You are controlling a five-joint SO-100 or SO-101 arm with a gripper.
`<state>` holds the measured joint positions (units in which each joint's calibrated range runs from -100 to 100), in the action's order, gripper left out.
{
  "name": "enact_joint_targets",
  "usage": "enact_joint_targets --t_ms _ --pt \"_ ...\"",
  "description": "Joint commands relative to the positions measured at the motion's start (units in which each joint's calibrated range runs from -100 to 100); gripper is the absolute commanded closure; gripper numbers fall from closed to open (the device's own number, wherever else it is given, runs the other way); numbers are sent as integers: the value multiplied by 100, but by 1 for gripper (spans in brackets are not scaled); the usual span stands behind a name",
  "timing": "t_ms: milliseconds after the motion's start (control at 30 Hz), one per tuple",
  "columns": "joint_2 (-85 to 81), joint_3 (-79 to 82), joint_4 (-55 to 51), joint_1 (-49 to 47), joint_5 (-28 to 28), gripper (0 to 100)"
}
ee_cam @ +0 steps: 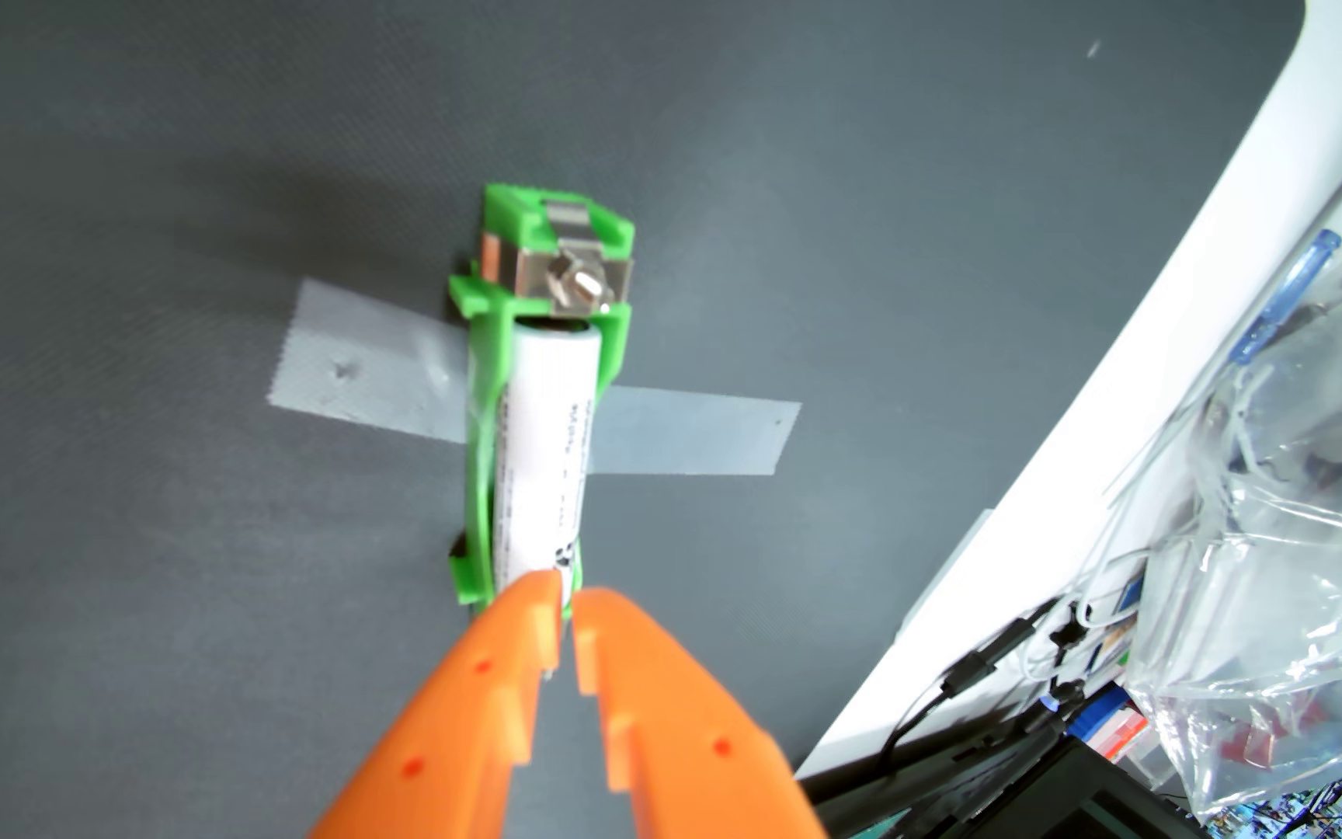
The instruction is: Insert Battery
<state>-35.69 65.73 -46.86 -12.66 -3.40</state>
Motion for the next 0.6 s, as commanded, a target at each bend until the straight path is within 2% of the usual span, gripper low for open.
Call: enact_joint_targets --t_ms 0,567 --pt "-3 -31 71 62 15 98" --pt "547 -85 376 274 98 98"
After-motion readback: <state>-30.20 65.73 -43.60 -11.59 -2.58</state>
